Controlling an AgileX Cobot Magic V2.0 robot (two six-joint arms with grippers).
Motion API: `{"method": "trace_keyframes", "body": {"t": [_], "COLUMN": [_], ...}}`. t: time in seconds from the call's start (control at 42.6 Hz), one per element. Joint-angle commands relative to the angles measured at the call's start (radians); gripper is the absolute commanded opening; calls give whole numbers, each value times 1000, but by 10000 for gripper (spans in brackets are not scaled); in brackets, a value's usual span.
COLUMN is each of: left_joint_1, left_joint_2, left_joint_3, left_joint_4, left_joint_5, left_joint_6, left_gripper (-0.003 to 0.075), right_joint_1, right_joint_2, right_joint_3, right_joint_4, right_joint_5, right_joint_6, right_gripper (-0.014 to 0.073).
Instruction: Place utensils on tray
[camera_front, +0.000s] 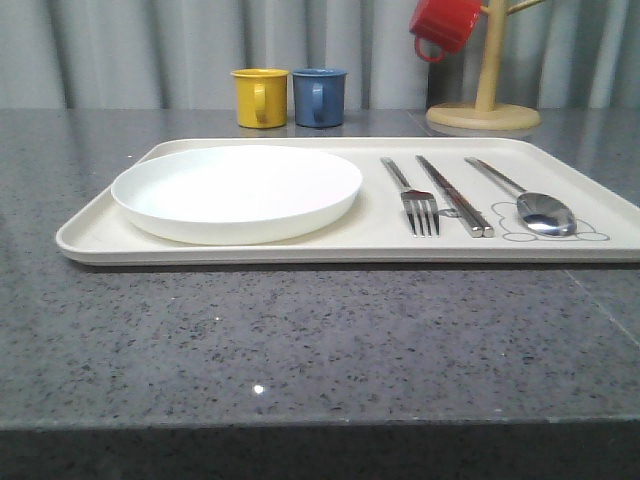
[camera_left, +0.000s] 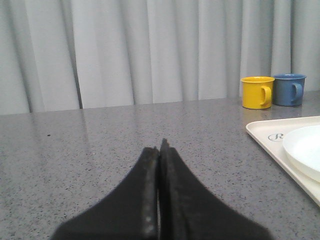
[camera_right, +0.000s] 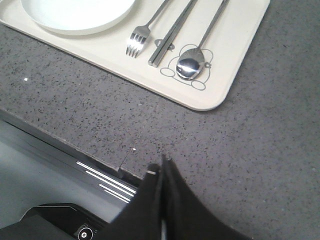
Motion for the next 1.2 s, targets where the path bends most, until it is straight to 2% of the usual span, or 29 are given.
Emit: {"method": "trace_keyframes", "body": {"t": [0.0, 0.117, 0.211, 0.328, 0.492, 0.797, 1.173], "left_joint_1": [2, 2, 2, 2, 2, 2, 2], "left_joint_2": [-23, -21, -21, -21, -21, -21, -21], "left_joint_3": [13, 13, 13, 13, 13, 13, 13], "left_joint_4": [-8, -8, -8, -8, -8, -8, -8], "left_joint_5": [-79, -79, -79, -79, -79, -79, -79], "left_joint_6": [-12, -12, -12, -12, -12, -12, -12], "left_gripper": [-20, -20, -20, -20, -20, -20, -20], "right_joint_1": [0, -63, -142, -217, -260, -261, -261], "right_joint_2": [2, -76, -175, -297, -407, -477, -476], "right_joint_3": [-13, 95, 263, 456, 667, 845, 845], "right_joint_4": [-7, -38, -48, -38, -38, -38, -38], "right_joint_5": [-75, -285, -531, -771, -1007, -1146, -1137], "right_joint_6": [-5, -5, -5, -5, -5, -5, -5], "right_gripper": [-67, -67, -67, -67, -67, -67, -67]}}
